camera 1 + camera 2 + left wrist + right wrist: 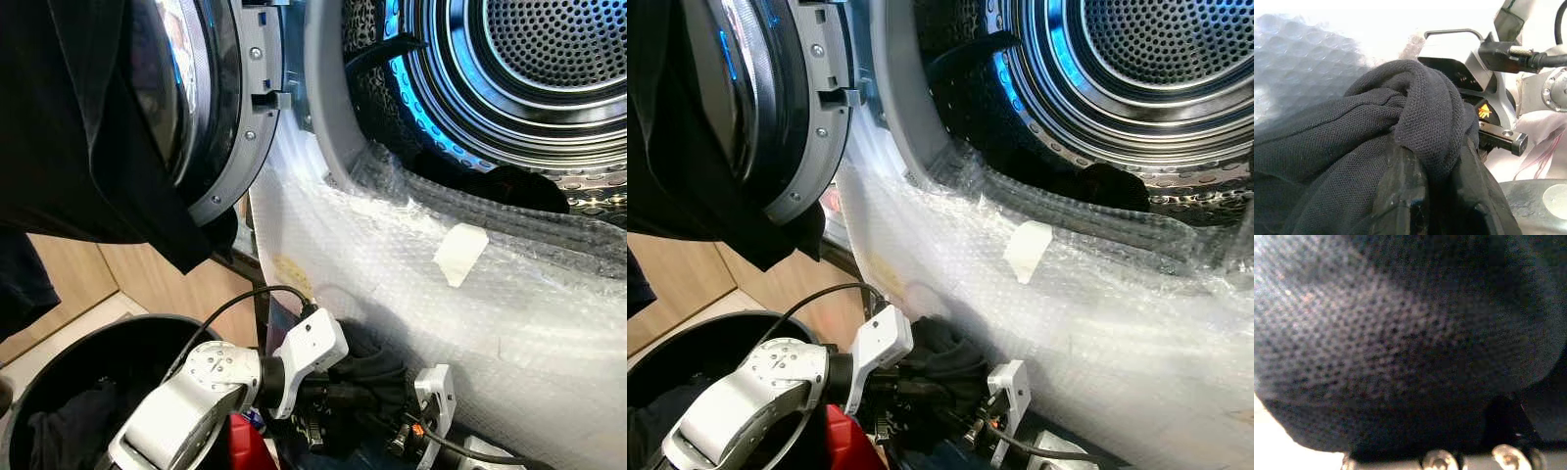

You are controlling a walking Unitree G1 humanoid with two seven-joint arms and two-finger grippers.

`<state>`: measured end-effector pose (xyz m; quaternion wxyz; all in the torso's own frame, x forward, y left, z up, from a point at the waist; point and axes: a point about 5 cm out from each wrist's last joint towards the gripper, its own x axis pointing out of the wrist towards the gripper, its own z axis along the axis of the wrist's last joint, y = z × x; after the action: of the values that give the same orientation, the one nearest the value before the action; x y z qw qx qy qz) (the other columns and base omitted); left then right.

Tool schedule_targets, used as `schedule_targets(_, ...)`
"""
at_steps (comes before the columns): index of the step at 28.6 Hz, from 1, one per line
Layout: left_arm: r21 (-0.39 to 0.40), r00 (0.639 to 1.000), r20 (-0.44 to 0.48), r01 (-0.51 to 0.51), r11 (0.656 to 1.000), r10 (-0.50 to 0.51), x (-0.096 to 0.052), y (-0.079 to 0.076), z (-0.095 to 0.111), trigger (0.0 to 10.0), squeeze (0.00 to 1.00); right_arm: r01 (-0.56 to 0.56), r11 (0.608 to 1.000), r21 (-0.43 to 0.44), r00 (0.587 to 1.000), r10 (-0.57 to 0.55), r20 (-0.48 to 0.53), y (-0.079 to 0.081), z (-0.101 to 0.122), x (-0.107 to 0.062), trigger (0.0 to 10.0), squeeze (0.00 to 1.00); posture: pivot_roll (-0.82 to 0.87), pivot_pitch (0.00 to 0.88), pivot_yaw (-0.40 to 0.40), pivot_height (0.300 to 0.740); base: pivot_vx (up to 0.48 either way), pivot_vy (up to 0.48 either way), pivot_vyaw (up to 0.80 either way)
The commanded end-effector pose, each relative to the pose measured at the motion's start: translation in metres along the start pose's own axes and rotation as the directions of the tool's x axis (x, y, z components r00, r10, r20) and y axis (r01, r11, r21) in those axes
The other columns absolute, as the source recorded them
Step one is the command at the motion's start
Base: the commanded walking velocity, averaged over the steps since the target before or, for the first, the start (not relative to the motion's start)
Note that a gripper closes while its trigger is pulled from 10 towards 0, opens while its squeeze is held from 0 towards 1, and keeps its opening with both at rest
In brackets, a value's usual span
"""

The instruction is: Clothes washing

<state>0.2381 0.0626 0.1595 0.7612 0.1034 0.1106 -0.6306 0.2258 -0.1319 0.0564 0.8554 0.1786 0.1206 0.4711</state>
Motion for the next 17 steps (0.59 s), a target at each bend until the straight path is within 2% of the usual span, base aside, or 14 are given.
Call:
schedule_targets(1,-0.014,0.995,-0.053,0.081,0.997,-0.082,0.008,-0.011,-0.010,9.1,0.00,-0.029,0.996,-0.089,0.993,0.039,0.111,0.002,0.031,0.004,0.0,0.00,0.13,0.000,0.030,0.740,0.000,0.000,0.00)
schedule_targets(2,-0.009,0.995,-0.060,0.077,0.997,-0.078,0.007,-0.010,-0.011,10.0,0.00,-0.032,0.996,-0.088,0.993,0.041,0.110,0.002,0.030,0.003,0.0,0.00,0.13,0.000,0.030,0.740,0.000,0.000,0.00)
schedule_targets(9,-0.025,0.993,-0.078,0.088,0.996,-0.090,-0.002,-0.011,-0.015,10.0,0.00,-0.007,0.997,-0.080,0.996,0.014,0.091,-0.004,0.025,-0.001,0.0,0.00,0.14,0.000,0.029,0.740,0.000,0.000,0.00)
schedule_targets(10,-0.034,0.993,-0.072,0.090,0.995,-0.093,-0.003,-0.010,-0.015,10.0,1.00,-0.007,0.997,-0.077,0.995,0.015,0.097,-0.004,0.026,-0.001,0.0,0.00,0.14,0.000,0.029,0.740,0.000,0.000,0.00)
schedule_targets(17,-0.055,0.992,-0.078,0.098,0.994,-0.103,-0.010,-0.008,-0.015,10.0,1.00,-0.021,0.998,-0.066,0.995,0.027,0.096,-0.001,0.023,0.002,0.0,0.00,0.15,0.000,0.038,0.740,0.000,0.000,0.00)
